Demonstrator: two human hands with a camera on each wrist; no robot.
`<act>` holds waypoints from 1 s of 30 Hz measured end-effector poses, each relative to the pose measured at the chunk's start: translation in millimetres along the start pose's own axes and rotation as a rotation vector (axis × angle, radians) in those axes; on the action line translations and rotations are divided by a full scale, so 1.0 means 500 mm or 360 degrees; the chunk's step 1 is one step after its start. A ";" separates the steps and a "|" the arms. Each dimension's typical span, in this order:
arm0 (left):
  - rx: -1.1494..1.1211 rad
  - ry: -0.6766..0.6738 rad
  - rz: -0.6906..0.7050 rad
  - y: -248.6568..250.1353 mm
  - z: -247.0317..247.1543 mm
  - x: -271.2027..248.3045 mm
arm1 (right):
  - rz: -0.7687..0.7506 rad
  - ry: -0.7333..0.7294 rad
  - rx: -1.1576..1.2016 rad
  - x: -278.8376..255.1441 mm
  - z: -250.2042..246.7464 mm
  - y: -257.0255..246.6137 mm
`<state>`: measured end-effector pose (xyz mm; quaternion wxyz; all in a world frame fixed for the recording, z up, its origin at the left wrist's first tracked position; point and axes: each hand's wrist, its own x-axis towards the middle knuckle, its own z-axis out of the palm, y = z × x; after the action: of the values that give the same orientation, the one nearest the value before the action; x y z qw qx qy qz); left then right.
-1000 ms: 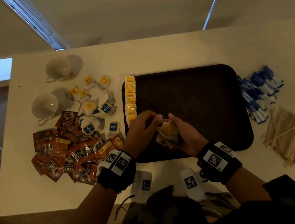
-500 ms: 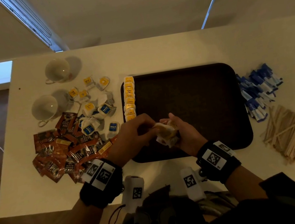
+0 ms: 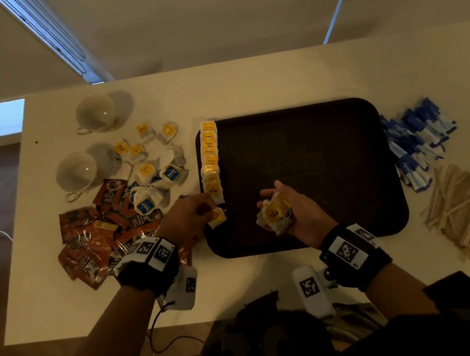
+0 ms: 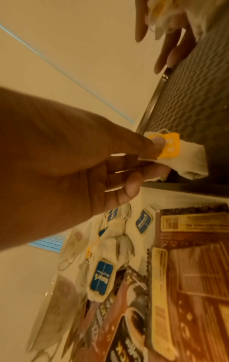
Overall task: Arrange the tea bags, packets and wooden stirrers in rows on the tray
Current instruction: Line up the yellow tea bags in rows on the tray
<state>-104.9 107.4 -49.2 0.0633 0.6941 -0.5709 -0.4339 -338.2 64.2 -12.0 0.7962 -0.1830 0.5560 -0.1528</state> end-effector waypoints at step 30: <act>0.0315 0.0385 0.0136 0.058 0.033 0.024 | 0.0029 -0.0048 -0.0026 0.014 0.004 -0.006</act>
<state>-137.9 94.1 -48.9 0.0814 0.7193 -0.6280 -0.2857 -334.0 58.4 -15.7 0.8044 -0.1865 0.5468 -0.1382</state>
